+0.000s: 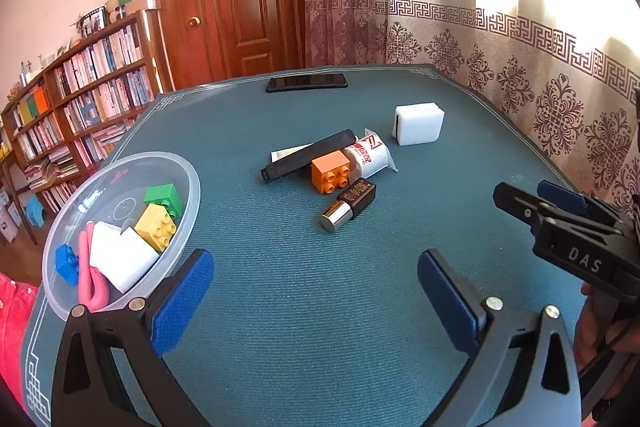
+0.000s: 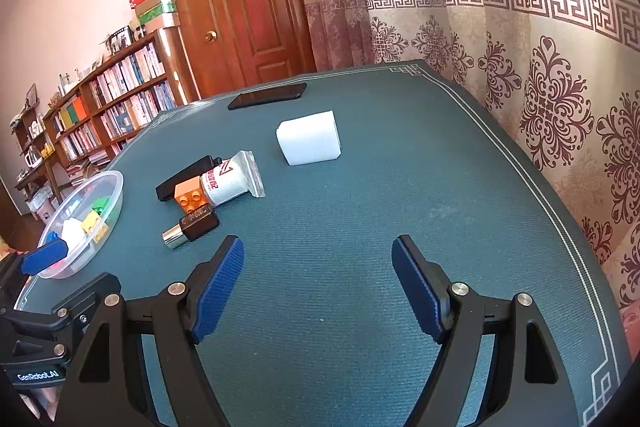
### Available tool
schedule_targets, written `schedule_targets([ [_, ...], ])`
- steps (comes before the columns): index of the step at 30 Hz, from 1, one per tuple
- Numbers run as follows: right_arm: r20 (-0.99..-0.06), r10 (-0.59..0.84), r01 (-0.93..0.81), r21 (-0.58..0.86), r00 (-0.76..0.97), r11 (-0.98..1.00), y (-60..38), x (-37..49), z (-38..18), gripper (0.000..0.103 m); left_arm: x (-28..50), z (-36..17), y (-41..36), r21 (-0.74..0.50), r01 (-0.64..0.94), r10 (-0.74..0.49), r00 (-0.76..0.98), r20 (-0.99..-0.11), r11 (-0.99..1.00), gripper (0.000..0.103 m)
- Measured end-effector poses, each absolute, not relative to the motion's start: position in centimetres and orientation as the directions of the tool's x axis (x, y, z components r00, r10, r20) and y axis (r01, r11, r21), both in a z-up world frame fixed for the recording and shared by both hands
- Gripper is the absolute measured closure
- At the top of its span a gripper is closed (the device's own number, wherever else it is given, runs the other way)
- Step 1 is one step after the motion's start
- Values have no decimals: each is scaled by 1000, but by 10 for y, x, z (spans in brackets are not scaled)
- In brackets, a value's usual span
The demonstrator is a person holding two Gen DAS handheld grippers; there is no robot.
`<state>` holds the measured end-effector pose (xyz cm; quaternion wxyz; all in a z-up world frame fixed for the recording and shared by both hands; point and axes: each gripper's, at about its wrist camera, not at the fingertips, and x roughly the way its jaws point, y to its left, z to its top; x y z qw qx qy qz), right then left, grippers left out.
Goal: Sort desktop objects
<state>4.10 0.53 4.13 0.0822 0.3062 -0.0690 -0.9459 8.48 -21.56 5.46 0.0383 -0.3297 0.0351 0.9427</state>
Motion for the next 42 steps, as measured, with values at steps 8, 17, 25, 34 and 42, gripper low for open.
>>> schedule_targets([
  [8,-586,-216,115,206,-781,-972,7,38,38,23,63,44,-219,-5,-67,54,-757,-651,-998,1],
  [17,-602,-230,111,228,-764,-967,9,31,34,23,46,40,-233,-42,-13,38,-745,-666,-999,1],
  [25,-588,-209,101,212,-781,-972,9,36,39,23,65,44,-234,-29,-17,32,-750,-661,-999,1],
  [34,-562,-214,122,196,-799,-973,6,46,49,23,76,69,-226,1,-55,43,-778,-627,-998,1],
  [42,-589,-202,84,221,-783,-972,18,39,45,23,45,57,-221,-11,-87,73,-748,-659,-996,1],
])
